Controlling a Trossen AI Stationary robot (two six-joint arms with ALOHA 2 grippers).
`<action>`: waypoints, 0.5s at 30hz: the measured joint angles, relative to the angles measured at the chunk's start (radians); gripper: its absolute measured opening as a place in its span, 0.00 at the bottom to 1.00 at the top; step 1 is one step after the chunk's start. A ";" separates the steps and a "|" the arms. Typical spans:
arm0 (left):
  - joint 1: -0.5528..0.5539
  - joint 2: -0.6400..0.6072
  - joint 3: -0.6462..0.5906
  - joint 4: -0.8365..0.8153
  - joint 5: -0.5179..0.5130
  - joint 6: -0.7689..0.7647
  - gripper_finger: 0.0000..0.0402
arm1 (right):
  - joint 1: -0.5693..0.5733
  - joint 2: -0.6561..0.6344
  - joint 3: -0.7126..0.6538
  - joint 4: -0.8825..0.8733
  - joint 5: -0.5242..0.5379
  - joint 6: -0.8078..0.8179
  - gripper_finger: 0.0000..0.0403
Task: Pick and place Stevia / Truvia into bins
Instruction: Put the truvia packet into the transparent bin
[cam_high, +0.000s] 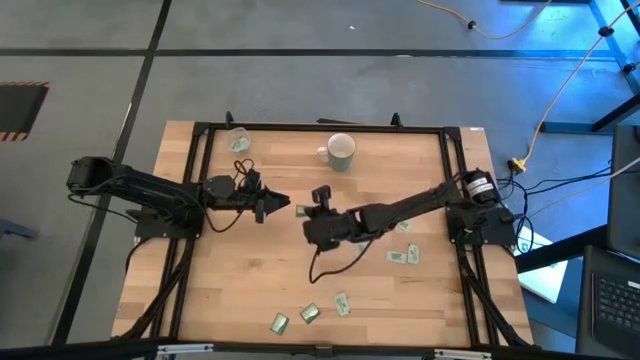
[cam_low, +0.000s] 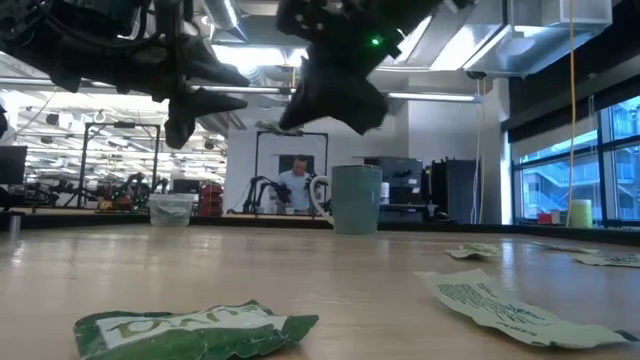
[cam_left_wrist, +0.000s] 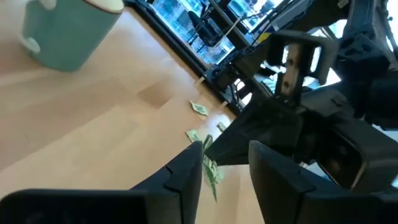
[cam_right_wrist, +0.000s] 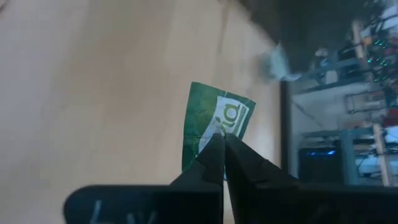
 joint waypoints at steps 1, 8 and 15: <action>0.000 0.000 0.000 0.000 0.000 -0.010 0.32 | -0.006 0.000 0.006 0.012 0.000 -0.016 0.01; 0.000 0.000 0.000 0.000 -0.040 -0.013 0.36 | -0.030 0.000 0.028 0.041 0.000 -0.077 0.01; 0.003 0.000 0.000 0.000 -0.043 -0.012 0.36 | -0.033 0.000 0.043 0.119 -0.002 -0.130 0.01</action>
